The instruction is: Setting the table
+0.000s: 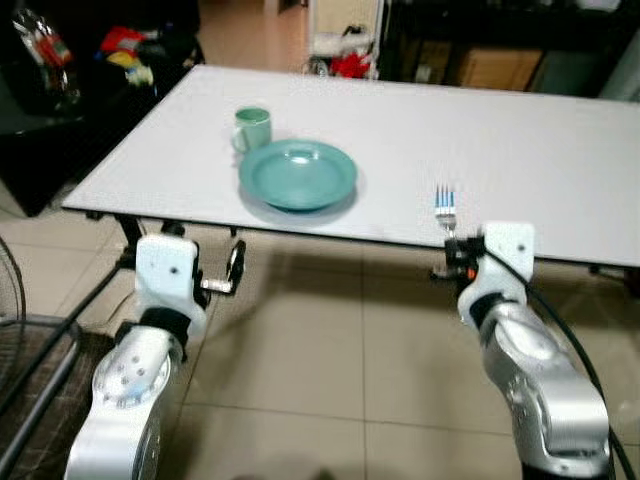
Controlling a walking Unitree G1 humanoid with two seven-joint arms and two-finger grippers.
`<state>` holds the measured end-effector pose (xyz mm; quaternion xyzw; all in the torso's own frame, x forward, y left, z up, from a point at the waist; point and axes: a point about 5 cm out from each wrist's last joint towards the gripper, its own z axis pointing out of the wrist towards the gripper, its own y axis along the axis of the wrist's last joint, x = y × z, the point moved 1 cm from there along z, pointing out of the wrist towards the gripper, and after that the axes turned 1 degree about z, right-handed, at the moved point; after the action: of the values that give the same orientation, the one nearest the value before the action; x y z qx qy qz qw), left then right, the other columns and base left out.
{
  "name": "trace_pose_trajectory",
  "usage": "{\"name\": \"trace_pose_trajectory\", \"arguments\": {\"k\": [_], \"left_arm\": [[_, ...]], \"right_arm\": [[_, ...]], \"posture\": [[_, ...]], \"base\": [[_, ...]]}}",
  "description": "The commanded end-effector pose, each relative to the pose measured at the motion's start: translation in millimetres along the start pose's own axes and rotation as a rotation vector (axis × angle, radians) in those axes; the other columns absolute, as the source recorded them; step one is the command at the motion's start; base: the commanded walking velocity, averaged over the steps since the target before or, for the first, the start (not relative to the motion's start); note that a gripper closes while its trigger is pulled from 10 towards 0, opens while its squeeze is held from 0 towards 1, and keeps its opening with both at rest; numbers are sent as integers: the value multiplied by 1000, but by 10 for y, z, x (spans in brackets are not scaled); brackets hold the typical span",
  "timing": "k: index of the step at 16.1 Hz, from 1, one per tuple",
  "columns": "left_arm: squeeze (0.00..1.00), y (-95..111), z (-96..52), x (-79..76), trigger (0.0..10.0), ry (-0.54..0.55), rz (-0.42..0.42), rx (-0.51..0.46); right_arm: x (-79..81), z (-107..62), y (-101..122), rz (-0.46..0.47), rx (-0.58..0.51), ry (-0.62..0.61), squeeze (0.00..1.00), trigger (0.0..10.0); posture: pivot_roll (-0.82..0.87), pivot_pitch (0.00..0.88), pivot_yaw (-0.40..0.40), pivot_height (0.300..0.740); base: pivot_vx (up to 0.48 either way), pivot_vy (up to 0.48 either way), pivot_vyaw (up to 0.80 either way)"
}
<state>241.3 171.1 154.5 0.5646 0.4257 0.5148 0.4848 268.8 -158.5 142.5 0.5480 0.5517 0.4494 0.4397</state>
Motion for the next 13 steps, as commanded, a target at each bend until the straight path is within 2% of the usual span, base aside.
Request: {"name": "trace_pose_trajectory", "arguments": {"k": [1, 5, 13], "left_arm": [[0, 34, -9, 16, 10000, 2, -3, -7], [0, 44, 8, 19, 10000, -5, -5, -8], [0, 52, 49, 1, 10000, -17, -11, -9]], "right_arm": [[37, 24, 74, 5, -35, 36, 0, 10000], [98, 32, 47, 13, -31, 68, 0, 10000], [50, 47, 42, 12, -26, 72, 0, 10000]], "posture": [[68, 0, -27, 740], [66, 0, -22, 740], [54, 0, -18, 740]], "base": [[345, 0, 0], [352, 0, 0], [364, 0, 0]]}}
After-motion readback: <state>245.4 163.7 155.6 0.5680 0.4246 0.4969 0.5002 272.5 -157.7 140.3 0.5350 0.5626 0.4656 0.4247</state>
